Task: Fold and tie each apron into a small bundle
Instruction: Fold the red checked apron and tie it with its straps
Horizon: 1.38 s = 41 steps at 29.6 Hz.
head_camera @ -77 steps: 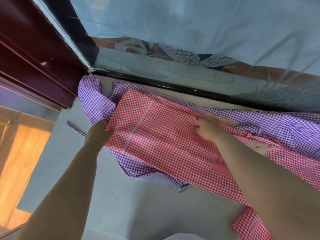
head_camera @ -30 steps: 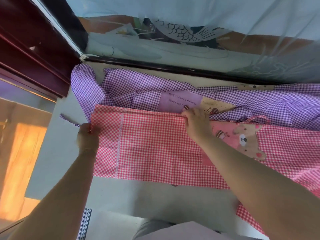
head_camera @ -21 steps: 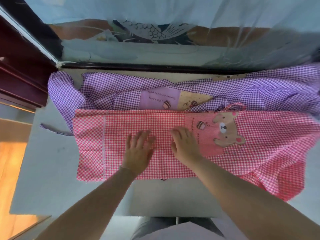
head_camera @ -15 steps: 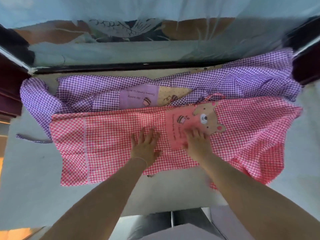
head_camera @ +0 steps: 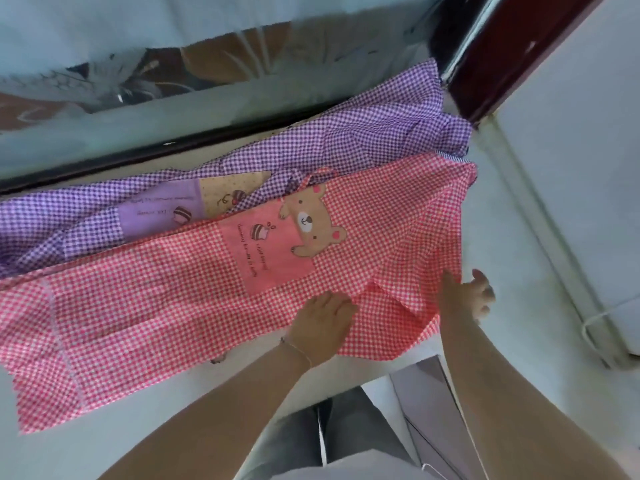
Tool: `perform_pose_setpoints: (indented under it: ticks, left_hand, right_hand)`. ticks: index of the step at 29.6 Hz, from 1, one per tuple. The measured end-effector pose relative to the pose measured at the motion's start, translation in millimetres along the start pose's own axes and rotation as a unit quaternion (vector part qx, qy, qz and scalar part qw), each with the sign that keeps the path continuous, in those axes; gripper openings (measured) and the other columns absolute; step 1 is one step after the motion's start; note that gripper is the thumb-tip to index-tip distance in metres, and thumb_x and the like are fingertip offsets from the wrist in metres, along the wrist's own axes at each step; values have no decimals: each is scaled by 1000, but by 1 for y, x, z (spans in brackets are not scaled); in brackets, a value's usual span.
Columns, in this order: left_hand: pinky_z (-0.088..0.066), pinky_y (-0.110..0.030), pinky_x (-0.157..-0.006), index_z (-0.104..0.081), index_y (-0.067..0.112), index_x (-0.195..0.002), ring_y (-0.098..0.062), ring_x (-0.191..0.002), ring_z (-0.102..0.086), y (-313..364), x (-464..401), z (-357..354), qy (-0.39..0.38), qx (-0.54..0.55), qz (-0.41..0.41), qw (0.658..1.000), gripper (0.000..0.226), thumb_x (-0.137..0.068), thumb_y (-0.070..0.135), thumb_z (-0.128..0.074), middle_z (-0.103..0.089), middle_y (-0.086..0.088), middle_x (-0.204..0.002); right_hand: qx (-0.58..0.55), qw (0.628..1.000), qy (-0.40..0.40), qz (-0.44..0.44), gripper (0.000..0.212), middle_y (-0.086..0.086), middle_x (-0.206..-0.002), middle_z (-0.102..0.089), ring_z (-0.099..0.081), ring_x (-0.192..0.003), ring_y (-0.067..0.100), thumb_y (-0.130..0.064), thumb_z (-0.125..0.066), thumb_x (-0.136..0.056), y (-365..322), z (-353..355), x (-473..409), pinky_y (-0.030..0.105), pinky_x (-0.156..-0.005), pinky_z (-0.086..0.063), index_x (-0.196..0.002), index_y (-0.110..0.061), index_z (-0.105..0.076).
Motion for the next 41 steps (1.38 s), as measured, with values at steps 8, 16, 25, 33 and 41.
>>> perform_pose_setpoints:
  ticks: [8,16,25,33,41]
  left_hand:
    - [-7,-57,-117,6,23,-151,-41,-144,-1,60,-18,-94,-372,-85,48,923,100,-82,64,-54,1,-12,-159]
    - [-34,-36,-107,-50,21,-131,-23,-123,-45,72,-52,-78,-289,-83,124,946,37,-95,16,-44,-51,-1,-134]
    - [-39,-36,-101,-58,9,-123,-27,-111,-54,150,-86,-14,-406,113,14,907,32,-101,25,-40,-61,-10,-120]
    - [-47,-33,-97,-61,5,-117,-18,-95,-61,132,-76,12,-452,312,45,834,36,-97,33,-49,-66,-8,-109]
    - [-56,-37,-75,-71,14,-90,-19,-72,-65,-34,-45,94,-115,504,391,762,30,-80,42,-70,-68,-3,-79]
  right_hand:
    - [-138,980,-125,-68,33,10,-76,-57,-56,-81,30,-23,-49,-94,46,15,-32,41,-71,-49,-100,7,-61]
    - [22,981,-61,181,44,14,-132,-50,-48,-119,33,-16,-56,-90,18,55,-38,47,-99,-43,-133,-12,-47]
    - [469,638,-311,526,51,-6,-159,-19,-11,-147,25,-52,-30,-98,-67,-46,-15,58,-117,-8,-146,-33,-34]
    - [536,570,-284,554,53,-9,-160,-12,-7,-148,23,-40,-37,-98,-76,-47,-43,57,-116,-4,-150,-38,-23]
    - [383,727,-249,512,61,10,-131,-58,-53,-121,31,-56,-26,-96,-127,-26,-52,42,-111,-33,-132,-14,-54]
Point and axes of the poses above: each hand's wrist, its own x-axis away from the middle knuckle, its own z-axis out of the back of the hand, y = z × x, the point moved 7 cm from there along -x, towards the middle knuckle
